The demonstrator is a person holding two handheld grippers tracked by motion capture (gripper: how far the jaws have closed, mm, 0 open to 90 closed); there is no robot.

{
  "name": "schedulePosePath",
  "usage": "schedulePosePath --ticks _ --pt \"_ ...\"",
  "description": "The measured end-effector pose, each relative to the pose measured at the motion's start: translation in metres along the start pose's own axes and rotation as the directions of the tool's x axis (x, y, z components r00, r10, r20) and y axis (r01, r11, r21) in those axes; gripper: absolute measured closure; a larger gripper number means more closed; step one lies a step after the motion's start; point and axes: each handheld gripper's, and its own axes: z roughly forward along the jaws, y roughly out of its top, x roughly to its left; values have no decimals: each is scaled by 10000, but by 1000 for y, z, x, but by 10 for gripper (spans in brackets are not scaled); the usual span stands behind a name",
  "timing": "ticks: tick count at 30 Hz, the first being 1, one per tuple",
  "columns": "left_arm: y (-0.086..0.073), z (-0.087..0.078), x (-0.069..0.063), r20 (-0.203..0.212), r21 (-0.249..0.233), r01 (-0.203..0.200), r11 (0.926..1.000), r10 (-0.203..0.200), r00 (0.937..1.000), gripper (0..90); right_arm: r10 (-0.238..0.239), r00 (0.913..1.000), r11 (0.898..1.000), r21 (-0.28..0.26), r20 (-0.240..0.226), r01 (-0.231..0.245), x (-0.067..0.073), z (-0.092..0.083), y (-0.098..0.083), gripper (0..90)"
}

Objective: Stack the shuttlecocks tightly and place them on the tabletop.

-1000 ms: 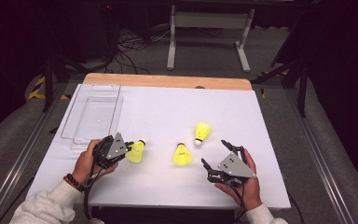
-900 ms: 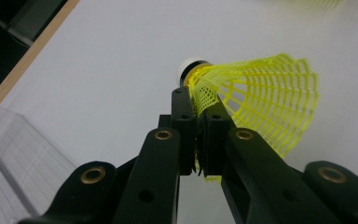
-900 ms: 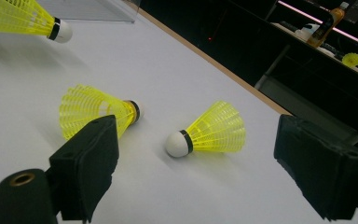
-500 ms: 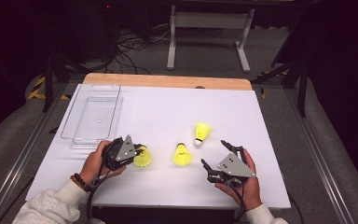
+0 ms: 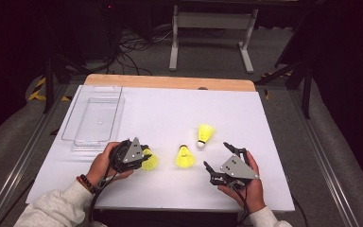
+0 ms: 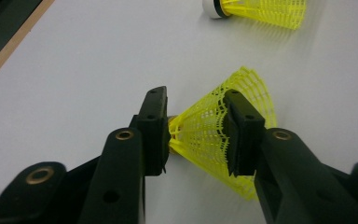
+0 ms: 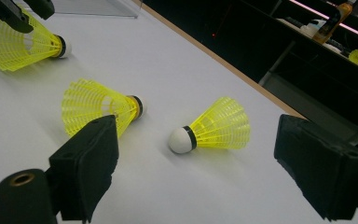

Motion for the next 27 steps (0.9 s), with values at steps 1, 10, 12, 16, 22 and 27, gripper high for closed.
schedulePosePath --ticks 1,10,12,16,22,27 --pt "0 1 0 30 9 23 10000 -24 10000 628 -21 10000 10000 -27 0 21 0 0 0 146" --pt "0 5 -1 -205 -71 94 9999 -96 9997 453 -8 10000 10000 -10 -4 8 0 0 0 146" --pt "0 3 -1 -58 -222 198 9996 -199 9998 386 -30 10000 10000 0 -15 30 0 0 0 146" --pt "-1 -1 0 530 -691 370 9969 -334 9980 211 -17 10000 10000 -13 -9 17 -1 0 0 146" --pt "-7 -10 5 1651 -302 -102 9995 151 9862 60 11 10000 10000 -21 -26 -11 -1 0 -1 146" --pt "-21 -14 15 2134 -213 23 9998 23 9770 45 88 9999 10000 -10 -64 -88 -1 0 -1 147"
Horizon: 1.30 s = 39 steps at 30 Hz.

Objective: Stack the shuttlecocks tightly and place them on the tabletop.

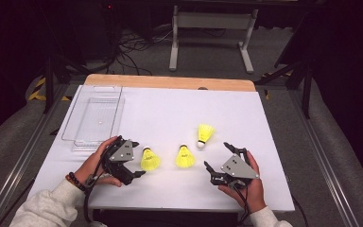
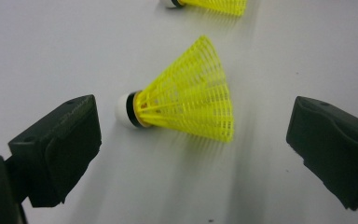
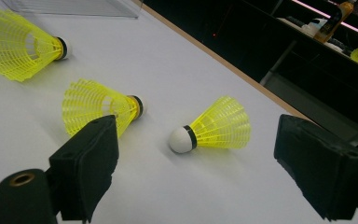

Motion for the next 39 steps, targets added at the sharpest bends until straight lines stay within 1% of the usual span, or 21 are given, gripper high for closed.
schedulePosePath --ticks 1,2,4,6,7,8,9,10,12,13,15,17,20,21,23,27,30,31,32,34,39 --pt "-1 0 0 -24 99 18 9999 -18 10000 68 10 10000 10000 2 -3 -10 0 0 0 147" --pt "-3 0 0 -231 322 -50 9995 57 9997 106 13 10000 10000 12 -13 -13 0 0 0 147" --pt "-4 -1 -1 -207 354 -114 9993 121 9997 119 9 10000 10000 16 -14 -9 0 0 0 147" --pt "-3 -1 -2 -422 504 8 9987 14 9991 234 12 10000 10000 9 -11 -12 0 0 0 147" --pt "-3 -1 -3 -389 536 -57 9985 78 9992 269 -6 10000 10000 14 -15 6 0 0 0 147" --pt "-3 -2 -4 -408 517 -183 9985 204 9990 340 -31 10000 10000 21 -9 31 1 0 0 148" --pt "-2 -2 -4 -485 499 -145 9986 169 9987 418 -28 10000 10000 10 -18 28 1 0 0 148" --pt "-2 -2 -4 -514 372 -156 9992 175 9985 435 -30 10000 10000 14 -33 30 1 0 0 148" --pt "2 0 -2 -639 13 99 9999 -98 9979 440 -32 10000 10000 4 -18 32 0 0 0 148" --pt "2 0 -2 -639 13 99 9999 -98 9979 446 -32 10000 10000 4 -18 32 0 0 0 148" --pt "8 5 -3 -877 -296 11 9996 -37 9961 452 -16 10000 10000 2 -11 16 1 0 0 149" --pt "11 9 -3 -839 -386 -44 9992 12 9965 454 -18 10000 10000 23 -19 18 1 1 0 149" --pt "19 20 -2 -910 -270 -151 9995 125 9958 483 -85 9999 9999 85 -87 85 2 2 0 150" --pt "21 24 -1 -970 -109 -140 9998 129 9952 494 -88 9999 9999 103 -97 89 2 2 0 150" --pt "23 31 0 -1024 28 30 10000 -27 9947 528 -81 9999 9999 114 -104 82 2 2 0 150" --pt "27 41 3 -1406 290 80 9995 -39 9901 578 -50 10000 9999 116 -65 50 1 2 0 151" --pt "31 44 5 -1635 244 100 9997 -59 9865 637 -72 10000 9999 141 -68 73 2 2 0 151" --pt "33 45 4 -1833 301 181 9994 -123 9830 637 -89 9999 9998 159 -49 89 2 2 0 152" --pt "35 45 4 -1988 277 117 9995 -60 9800 686 -86 9999 9998 165 -59 87 1 2 0 153" --pt "39 45 2 -2525 390 -106 9992 201 9674 759 -104 9999 9998 191 -35 105 1 2 0 153" --pt "40 35 5 -3184 619 -95 9980 288 9475 873 -107 9999 9997 220 -1 107 0 2 -1 153"
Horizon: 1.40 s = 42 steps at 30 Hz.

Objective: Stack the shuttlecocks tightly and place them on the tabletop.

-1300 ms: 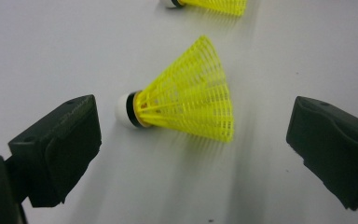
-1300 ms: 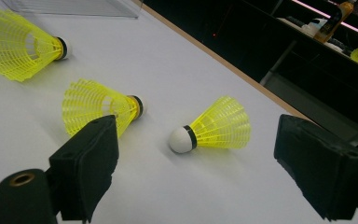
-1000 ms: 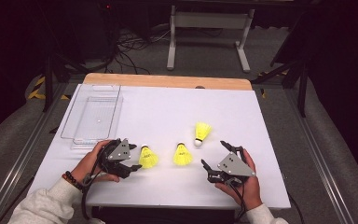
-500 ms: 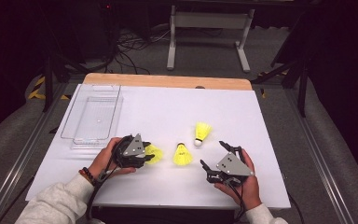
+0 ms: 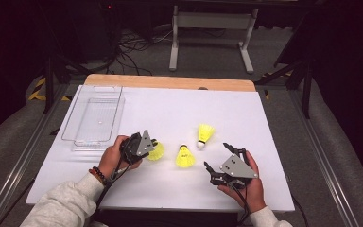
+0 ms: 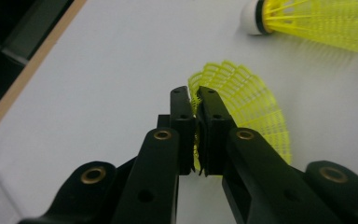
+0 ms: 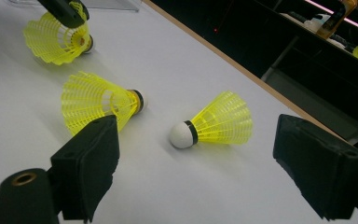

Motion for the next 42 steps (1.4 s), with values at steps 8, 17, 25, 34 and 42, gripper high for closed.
schedulePosePath --ticks 8,17,25,34,42 --pt "1 -31 25 505 1526 594 9865 -678 9964 885 -27 10000 10000 -33 -80 27 0 0 0 153" --pt "12 -5 26 718 2159 516 9751 -686 9951 864 233 9992 9997 3 -315 -233 0 2 -1 151" --pt "22 17 20 795 2129 635 9750 -821 9935 815 264 9990 9996 133 -374 -259 -1 4 -2 151" --pt "26 37 18 763 2151 667 9743 -849 9935 808 242 9985 9995 229 -481 -231 1 6 -3 151" --pt "26 40 21 708 1822 1137 9767 -1283 9892 739 181 9978 9994 317 -642 -161 2 7 -4 146"
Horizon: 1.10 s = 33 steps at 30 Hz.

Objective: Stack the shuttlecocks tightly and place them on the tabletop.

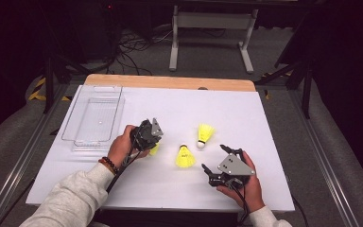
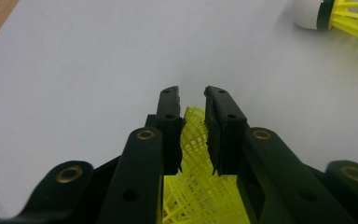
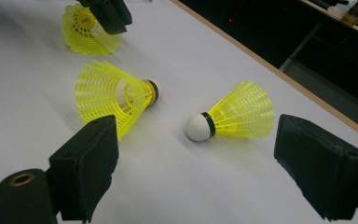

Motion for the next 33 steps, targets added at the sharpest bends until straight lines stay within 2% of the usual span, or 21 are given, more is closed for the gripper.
schedulePosePath --ticks 4,7,8,10,14,15,16,17,18,19,20,22,23,24,25,26,27,28,30,31,33 --pt "-1 -7 5 115 -438 319 9985 -314 9994 584 -35 10000 10000 18 -43 35 0 0 0 145" --pt "-3 -25 10 179 -1089 245 9938 -227 9996 453 -87 10000 10000 -30 -23 86 1 -1 1 144" --pt "-4 -32 12 101 -1296 253 9912 -242 9997 434 -107 9999 9999 -61 -23 107 1 -1 1 144" --pt "-7 -46 16 226 -1847 261 9825 -223 9995 396 -95 10000 9999 -81 10 95 1 -2 1 144" --pt "-17 -71 21 257 -2247 60 9744 -2 9997 354 -57 10000 10000 -64 25 57 0 -2 1 144" --pt "-17 -71 21 257 -2247 60 9744 -2 9997 347 -68 10000 10000 -54 21 68 0 -2 1 144" --pt "-26 -82 22 473 -2371 -24 9715 140 9988 332 -88 10000 9999 -57 45 88 1 -2 1 144" --pt "-32 -88 21 496 -2467 -273 9687 408 9979 332 -85 10000 9999 -59 50 85 1 -2 1 144" --pt "-39 -92 20 410 -2407 -484 9694 600 9974 332 -87 10000 9999 -59 36 87 1 -3 1 144" --pt "-39 -92 20 410 -2407 -484 9694 600 9974 331 -87 10000 9999 -59 36 87 1 -3 1 144" --pt "-48 -98 20 352 -2299 -699 9707 800 9962 331 -92 10000 9999 -48 34 92 1 -3 1 144" --pt "-66 -106 20 513 -2290 -628 9714 765 9958 331 -62 10000 10000 -58 38 62 0 -3 1 144" --pt "-83 -112 19 411 -2182 -688 9735 796 9960 331 -80 10000 10000 -45 43 80 0 -3 1 144" --pt "-83 -112 19 411 -2182 -688 9735 796 9960 332 -80 10000 10000 -45 43 80 0 -3 1 144" --pt "-94 -117 18 375 -2086 -697 9755 792 9962 332 -82 10000 10000 -41 43 82 0 -3 1 145" --pt "-110 -122 20 527 -2084 -349 9774 469 9975 339 -104 9999 9999 -52 59 104 1 -3 1 146" --pt "-110 -122 20 527 -2084 -349 9774 469 9975 339 -104 9999 9999 -52 59 104 1 -3 1 146" --pt "-120 -122 22 872 -2170 47 9762 146 9961 339 -108 9999 9999 -49 56 108 1 -3 2 146" --pt "-132 -118 24 1619 -2364 737 9689 -355 9862 341 -115 9999 9999 -19 45 115 1 -2 2 146" --pt "-139 -112 24 1836 -2163 1024 9709 -625 9810 347 -110 9999 9999 -8 40 110 1 -2 2 146" --pt "-147 -103 21 1756 -1860 1246 9746 -918 9802 344 -122 9999 9999 27 33 122 2 -1 2 146"
